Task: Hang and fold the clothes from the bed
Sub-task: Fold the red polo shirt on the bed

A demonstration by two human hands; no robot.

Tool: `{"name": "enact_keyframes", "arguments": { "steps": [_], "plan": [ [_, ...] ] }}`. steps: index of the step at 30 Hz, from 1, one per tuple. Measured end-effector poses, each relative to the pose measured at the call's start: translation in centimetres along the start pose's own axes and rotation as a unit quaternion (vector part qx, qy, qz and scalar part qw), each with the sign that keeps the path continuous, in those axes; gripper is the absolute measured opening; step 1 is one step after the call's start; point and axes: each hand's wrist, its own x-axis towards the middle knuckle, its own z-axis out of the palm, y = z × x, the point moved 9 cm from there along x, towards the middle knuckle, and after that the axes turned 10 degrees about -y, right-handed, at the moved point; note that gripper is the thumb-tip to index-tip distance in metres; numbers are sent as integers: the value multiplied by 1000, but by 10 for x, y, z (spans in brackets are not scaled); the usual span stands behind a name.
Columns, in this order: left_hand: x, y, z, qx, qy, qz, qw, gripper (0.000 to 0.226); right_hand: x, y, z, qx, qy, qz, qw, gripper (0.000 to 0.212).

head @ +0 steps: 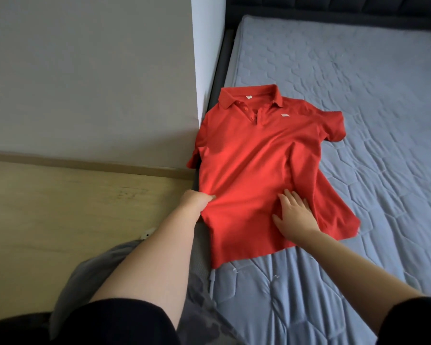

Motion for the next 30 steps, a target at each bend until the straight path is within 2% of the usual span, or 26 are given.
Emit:
{"name": "enact_keyframes", "arguments": {
  "steps": [1, 2, 4, 5, 6, 8, 9, 11, 13, 14, 16, 18, 19, 21, 22, 23, 24, 27, 28, 30],
  "plan": [
    [-6, 8, -12, 132, 70, 24, 988, 46, -2, 2, 1, -4, 2, -2, 1000, 65],
    [-16, 19, -18, 251, 134, 51, 957, 48, -4, 3, 1, -2, 3, -8, 1000, 63],
    [-38, 43, -2, 425, 210, 154, 867, 63, -12, 5, -7, 15, 38, -28, 999, 55],
    [-50, 54, 19, 487, 215, 229, 815, 65, -18, 8, -18, 34, 84, -40, 995, 47],
    [-64, 62, 43, 517, 200, 312, 772, 59, -26, 15, -32, 58, 145, -46, 987, 39],
    [-88, 67, 93, 533, 124, 447, 708, 42, -43, 40, -52, 95, 256, -11, 962, 25],
    [-95, 64, 117, 545, 78, 479, 684, 40, -48, 56, -55, 109, 270, 28, 956, 23],
    [-99, 47, 158, 601, 2, 468, 648, 51, -48, 84, -44, 136, 206, 120, 962, 43],
    [-92, 29, 180, 648, -33, 411, 641, 62, -47, 97, -27, 129, 115, 171, 970, 60],
    [-89, 24, 185, 663, -33, 392, 637, 63, -46, 98, -22, 114, 87, 169, 975, 55],
    [-90, 23, 189, 679, -25, 383, 625, 54, -41, 92, -21, 117, 70, 113, 984, 26],
    [-90, 27, 190, 675, -31, 389, 626, 44, -40, 106, -36, 214, 114, 91, 966, 7],
    [-88, 27, 189, 672, -40, 392, 627, 42, -43, 128, -51, 283, 174, 120, 936, 8],
    [-85, 27, 186, 666, -54, 398, 629, 38, -64, 195, -72, 422, 312, 232, 819, 20],
    [-83, 26, 185, 660, -60, 400, 634, 37, -74, 227, -66, 483, 338, 290, 754, 26],
    [-82, 24, 184, 654, -65, 398, 640, 36, -80, 251, -53, 534, 327, 338, 703, 30],
    [-80, 23, 183, 651, -68, 394, 645, 35, -82, 264, -35, 571, 292, 374, 670, 34],
    [-79, 18, 187, 660, -64, 386, 641, 32, -71, 249, 16, 682, 186, 370, 603, 62],
    [-79, 18, 190, 663, -60, 390, 636, 33, -68, 237, 27, 691, 167, 361, 604, 68],
    [-77, 17, 194, 661, -65, 390, 638, 35, -61, 215, 36, 676, 141, 332, 642, 61]
  ]
}}
